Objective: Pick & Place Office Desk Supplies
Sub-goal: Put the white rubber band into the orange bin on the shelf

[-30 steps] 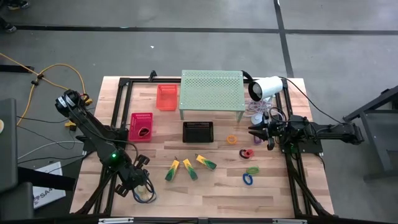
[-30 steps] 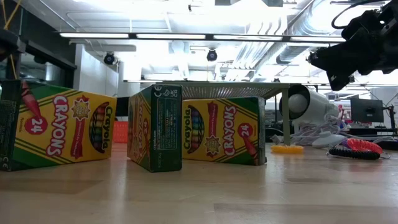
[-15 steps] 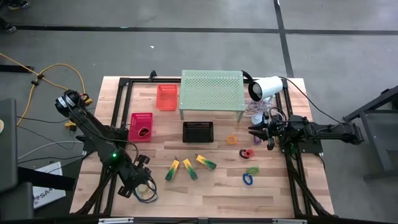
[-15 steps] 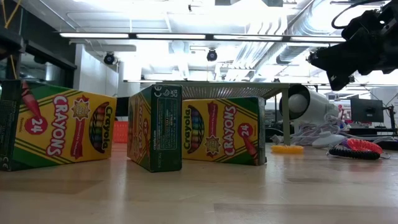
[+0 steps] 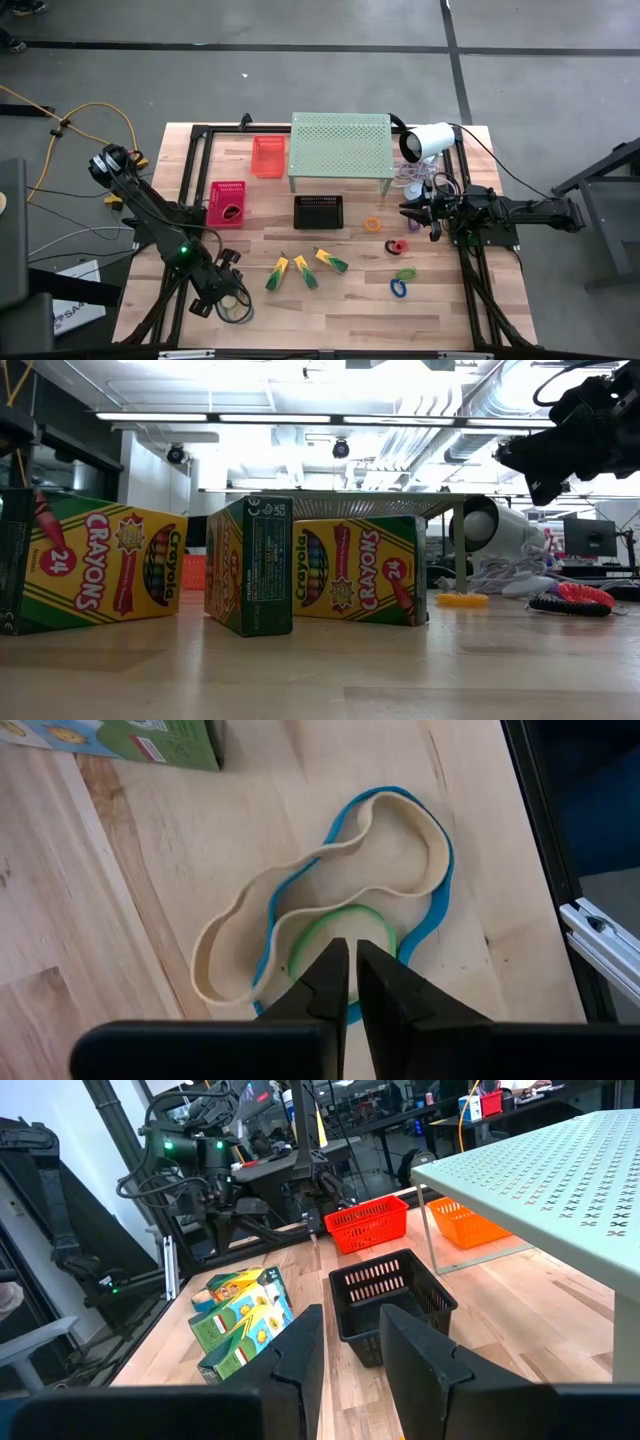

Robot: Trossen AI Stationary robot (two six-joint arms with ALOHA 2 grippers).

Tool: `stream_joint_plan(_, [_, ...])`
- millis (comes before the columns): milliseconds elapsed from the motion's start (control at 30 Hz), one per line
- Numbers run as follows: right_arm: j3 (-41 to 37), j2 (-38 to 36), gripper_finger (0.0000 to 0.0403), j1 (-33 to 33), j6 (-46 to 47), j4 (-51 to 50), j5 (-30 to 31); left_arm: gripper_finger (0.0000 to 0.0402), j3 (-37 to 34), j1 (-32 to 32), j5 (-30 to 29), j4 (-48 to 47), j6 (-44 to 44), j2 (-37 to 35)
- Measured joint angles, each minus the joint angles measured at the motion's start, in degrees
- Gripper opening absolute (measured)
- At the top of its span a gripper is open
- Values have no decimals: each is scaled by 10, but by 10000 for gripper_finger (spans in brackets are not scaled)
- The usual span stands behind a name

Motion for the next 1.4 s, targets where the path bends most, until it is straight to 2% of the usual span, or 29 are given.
stream_joint_plan(600, [0,0,90,0,0,0,0,4,0,0,-10,-4,-7,0])
stream_joint_plan(800, [0,0,90,0,0,0,0,4,0,0,-33,-7,-72,0])
stream_joint_plan(1100, [0,0,90,0,0,0,0,4,-1,22,-66,-58,-285,1])
stream_joint_plan(1267, [0,0,90,0,0,0,0,5,-1,29,-66,-81,-295,1])
stream_joint_plan(1400, [0,0,90,0,0,0,0,14,-1,32,-66,-83,-271,1])
